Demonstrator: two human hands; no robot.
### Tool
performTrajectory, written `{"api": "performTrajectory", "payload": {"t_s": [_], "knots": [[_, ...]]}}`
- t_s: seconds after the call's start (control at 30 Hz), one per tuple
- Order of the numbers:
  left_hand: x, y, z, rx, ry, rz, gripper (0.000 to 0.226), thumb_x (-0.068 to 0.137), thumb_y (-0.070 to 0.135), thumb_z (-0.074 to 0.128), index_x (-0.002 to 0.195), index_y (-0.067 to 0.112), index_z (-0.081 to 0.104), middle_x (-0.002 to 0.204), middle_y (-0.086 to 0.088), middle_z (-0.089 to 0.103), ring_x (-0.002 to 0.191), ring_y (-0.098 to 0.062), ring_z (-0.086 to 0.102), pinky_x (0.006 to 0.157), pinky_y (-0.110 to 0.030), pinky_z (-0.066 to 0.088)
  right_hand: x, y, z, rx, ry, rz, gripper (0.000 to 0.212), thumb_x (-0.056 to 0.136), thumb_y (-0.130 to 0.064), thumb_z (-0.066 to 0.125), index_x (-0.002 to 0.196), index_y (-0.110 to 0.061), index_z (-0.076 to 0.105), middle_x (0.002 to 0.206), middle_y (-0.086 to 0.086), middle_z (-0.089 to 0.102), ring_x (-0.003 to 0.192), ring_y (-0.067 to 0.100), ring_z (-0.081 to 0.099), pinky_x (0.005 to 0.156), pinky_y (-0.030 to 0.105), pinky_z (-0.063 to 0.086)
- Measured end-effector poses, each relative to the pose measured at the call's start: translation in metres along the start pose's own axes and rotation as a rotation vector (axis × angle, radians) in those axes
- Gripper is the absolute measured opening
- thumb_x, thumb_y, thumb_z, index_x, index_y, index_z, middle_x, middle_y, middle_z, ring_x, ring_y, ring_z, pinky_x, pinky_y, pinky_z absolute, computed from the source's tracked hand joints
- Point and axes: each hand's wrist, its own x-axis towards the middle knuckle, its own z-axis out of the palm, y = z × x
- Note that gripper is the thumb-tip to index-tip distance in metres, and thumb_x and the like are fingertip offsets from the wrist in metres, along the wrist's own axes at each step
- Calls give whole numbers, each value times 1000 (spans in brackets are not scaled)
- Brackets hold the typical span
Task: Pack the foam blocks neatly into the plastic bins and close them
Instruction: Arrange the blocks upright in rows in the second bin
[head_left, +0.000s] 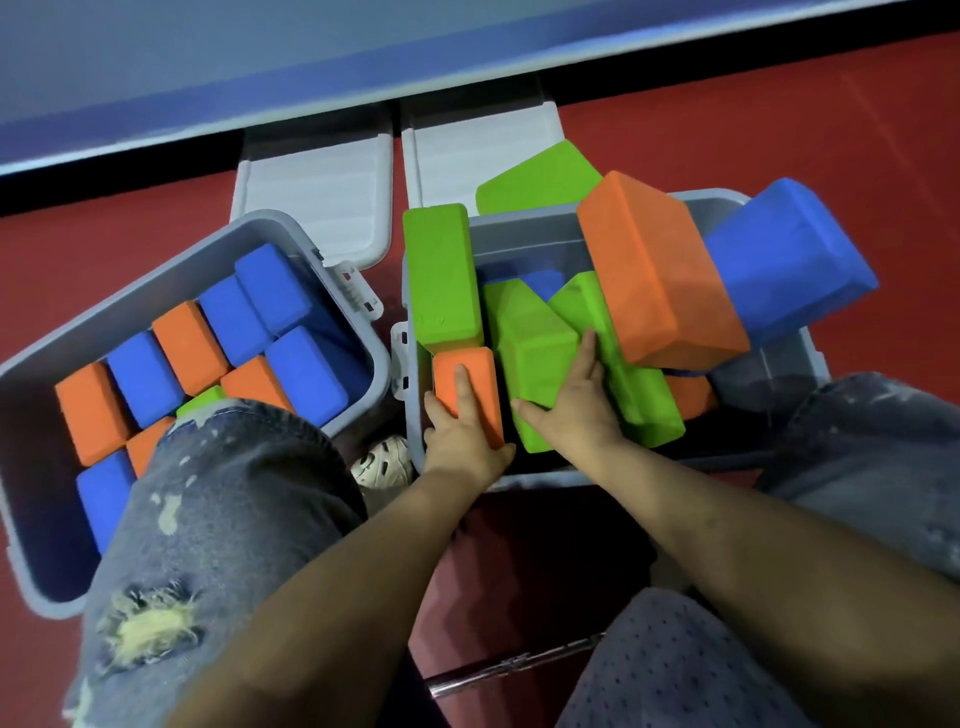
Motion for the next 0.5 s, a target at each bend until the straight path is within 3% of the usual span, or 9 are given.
{"api": "performTrajectory", "payload": {"t_s": [0.1,0.17,0.27,0.37,0.5], "knots": [[-2,0,-4,19,19,22,123,72,46,72,147,31,-24,140,-22,15,116,-43,46,105,-42,39,3,-13,-21,51,104,-113,111,74,-35,75,151,-24,-4,134,21,38,120,36,47,95,38,43],[-3,1,-10,34,32,47,120,72,49,70,149,31,-21,132,-19,23,110,-41,50,101,-40,42,4,-19,-40,62,196,-193,104,71,-46,69,151,-34,4,115,18,45,109,35,50,94,39,43],[-6,2,-19,50,21,40,116,73,49,68,149,33,-17,130,-17,27,110,-40,50,97,-39,44,1,-26,-68,39,283,-294,93,63,-63,51,147,-40,15,93,9,41,93,30,53,93,34,43],[-9,3,-25,62,6,34,115,73,50,68,149,35,-16,131,-16,28,112,-39,51,96,-38,44,-3,-29,-95,-38,198,-232,83,73,-58,62,144,-47,21,99,4,38,102,25,53,97,27,37],[-12,6,-29,71,-5,17,115,74,52,69,150,35,-15,133,-17,29,113,-39,52,95,-37,43,-7,-15,-98,-83,68,-154,79,79,-55,63,145,-48,20,113,10,44,117,28,49,101,30,35]]}}
